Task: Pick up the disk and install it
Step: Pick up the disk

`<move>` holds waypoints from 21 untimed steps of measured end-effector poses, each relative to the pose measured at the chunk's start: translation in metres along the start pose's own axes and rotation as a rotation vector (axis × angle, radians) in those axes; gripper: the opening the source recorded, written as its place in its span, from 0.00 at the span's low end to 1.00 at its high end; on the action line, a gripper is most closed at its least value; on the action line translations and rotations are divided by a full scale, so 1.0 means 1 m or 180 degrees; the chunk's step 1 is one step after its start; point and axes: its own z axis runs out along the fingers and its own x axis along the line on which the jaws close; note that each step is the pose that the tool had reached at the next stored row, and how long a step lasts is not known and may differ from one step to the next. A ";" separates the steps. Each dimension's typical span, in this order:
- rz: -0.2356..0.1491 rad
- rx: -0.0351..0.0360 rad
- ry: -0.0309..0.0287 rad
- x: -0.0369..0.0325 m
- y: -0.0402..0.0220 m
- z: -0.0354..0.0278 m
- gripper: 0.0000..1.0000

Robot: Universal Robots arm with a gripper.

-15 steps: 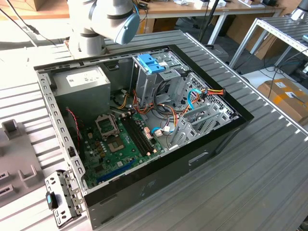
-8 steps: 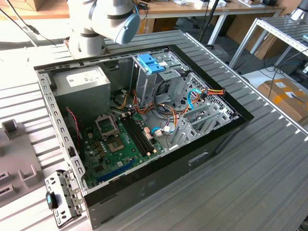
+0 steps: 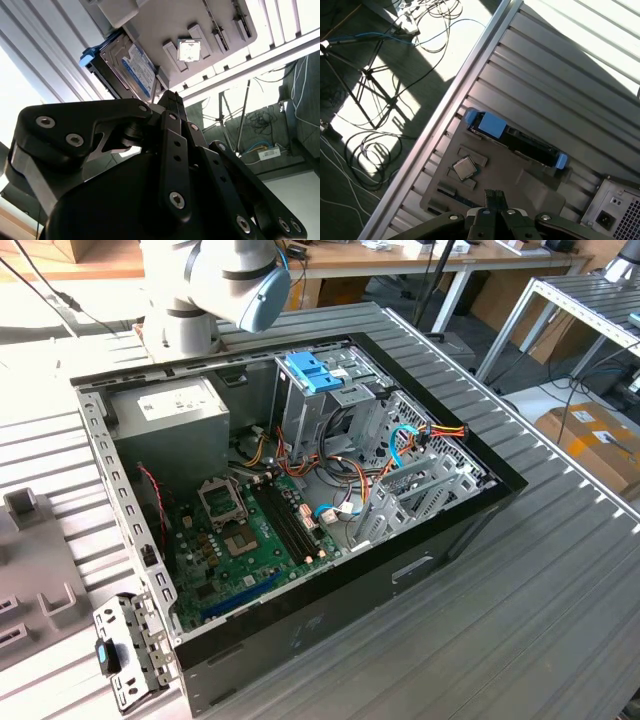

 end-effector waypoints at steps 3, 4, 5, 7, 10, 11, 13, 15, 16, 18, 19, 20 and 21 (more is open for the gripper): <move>-0.0042 -0.0001 0.0002 0.0000 0.0000 0.0000 0.11; -0.0054 -0.0001 0.0002 0.0000 0.0000 0.0000 0.11; -0.0062 -0.0002 0.0003 0.0000 0.0000 0.0000 0.11; -0.0077 -0.0002 0.0003 0.0000 0.0000 0.0000 0.11; -0.0103 -0.0003 0.0005 0.0000 0.0000 0.0000 0.11; -0.0117 -0.0003 0.0005 0.0000 0.0000 0.0000 0.11; -0.0137 -0.0003 0.0006 0.0000 0.0000 0.0000 0.11; -0.0158 -0.0004 0.0007 0.0000 0.0000 0.0000 0.11; -0.0171 -0.0004 0.0007 0.0000 0.0000 0.0000 0.11; -0.0197 -0.0005 0.0009 0.0000 0.0000 0.0000 0.11; -0.0211 -0.0005 0.0010 0.0000 0.0000 0.0000 0.11; -0.0228 -0.0006 0.0010 0.0000 0.0000 0.0000 0.11; -0.0241 -0.0006 0.0011 0.0000 0.0000 0.0000 0.11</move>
